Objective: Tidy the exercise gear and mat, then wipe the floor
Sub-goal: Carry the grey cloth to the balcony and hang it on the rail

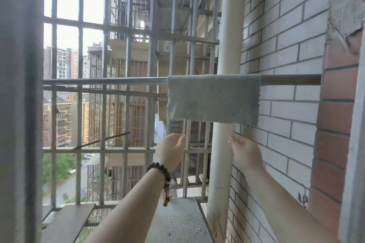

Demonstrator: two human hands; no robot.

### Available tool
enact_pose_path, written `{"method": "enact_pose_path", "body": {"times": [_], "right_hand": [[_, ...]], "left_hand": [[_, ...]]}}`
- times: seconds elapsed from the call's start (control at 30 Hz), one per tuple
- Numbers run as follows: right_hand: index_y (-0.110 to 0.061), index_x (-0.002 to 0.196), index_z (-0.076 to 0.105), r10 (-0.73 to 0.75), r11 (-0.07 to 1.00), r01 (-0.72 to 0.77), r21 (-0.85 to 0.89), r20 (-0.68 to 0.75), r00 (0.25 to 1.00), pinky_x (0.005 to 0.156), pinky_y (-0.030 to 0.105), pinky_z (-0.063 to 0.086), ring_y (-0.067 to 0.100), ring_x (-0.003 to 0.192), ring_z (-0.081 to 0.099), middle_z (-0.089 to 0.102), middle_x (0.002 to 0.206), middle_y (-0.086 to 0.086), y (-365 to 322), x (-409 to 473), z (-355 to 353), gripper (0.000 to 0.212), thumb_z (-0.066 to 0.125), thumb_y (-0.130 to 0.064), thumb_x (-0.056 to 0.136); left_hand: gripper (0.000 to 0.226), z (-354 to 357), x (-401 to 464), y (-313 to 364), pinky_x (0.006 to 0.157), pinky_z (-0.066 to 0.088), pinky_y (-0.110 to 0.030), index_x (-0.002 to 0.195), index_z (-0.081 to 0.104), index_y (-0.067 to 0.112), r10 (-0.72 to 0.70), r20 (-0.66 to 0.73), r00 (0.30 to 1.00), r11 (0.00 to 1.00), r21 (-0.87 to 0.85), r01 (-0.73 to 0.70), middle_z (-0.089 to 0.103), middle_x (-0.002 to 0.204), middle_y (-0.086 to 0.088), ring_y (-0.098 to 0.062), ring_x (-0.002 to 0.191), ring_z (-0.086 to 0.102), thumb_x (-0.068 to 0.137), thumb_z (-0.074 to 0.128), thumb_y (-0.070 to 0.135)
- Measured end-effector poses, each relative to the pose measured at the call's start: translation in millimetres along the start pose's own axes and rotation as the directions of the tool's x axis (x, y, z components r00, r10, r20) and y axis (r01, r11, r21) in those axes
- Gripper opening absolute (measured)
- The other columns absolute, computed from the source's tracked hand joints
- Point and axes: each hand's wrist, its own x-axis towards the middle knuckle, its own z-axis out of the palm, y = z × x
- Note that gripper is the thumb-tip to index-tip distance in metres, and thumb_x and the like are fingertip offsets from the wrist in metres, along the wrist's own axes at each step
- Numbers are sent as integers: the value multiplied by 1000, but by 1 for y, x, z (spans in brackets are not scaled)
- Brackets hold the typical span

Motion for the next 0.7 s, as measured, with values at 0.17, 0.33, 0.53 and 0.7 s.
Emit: {"method": "enact_pose_path", "body": {"times": [0.17, 0.33, 0.53, 0.7], "right_hand": [[-5, 98, 67, -151, 983, 149, -104, -12, 988, 75, 30, 47, 22, 89, 63, 69, 93, 5, 14, -56, -9, 27, 49, -24, 98], [-11, 108, 66, -236, 965, 237, -113, 29, 971, 83, 16, 38, 10, 97, 53, 62, 101, -3, 49, -114, 1, 21, 51, -19, 96], [-15, 108, 66, -215, 937, 266, -227, 225, 950, 94, 37, 47, 21, 111, 56, 59, 118, 0, 99, -191, 25, 26, 48, -28, 94], [-7, 113, 66, -133, 946, 239, -217, 414, 901, 100, 40, 44, 28, 119, 52, 54, 130, 11, 119, -253, 31, 24, 55, -16, 93]], "left_hand": [[41, -13, -57, -16, 105, 41, -41, 129, 56, 22, 134, -10, 991, 870, 480, -113, 59, 130, 3, -13, 123, 50, 97, 42, 43], [53, -24, -141, -35, 120, 13, -38, 147, 32, 28, 133, 14, 991, 741, 663, -109, 31, 155, 4, -15, 146, 17, 99, 31, 49], [70, -38, -239, -77, 117, -11, -35, 153, 8, 34, -56, 58, 997, 611, 791, -12, 1, 161, 7, -11, 146, -14, 89, 3, 61], [61, -51, -303, -95, 116, -14, -33, 153, 0, 32, -220, 23, 975, 564, 819, 108, -4, 161, 6, -10, 146, -15, 99, 20, 52]]}}
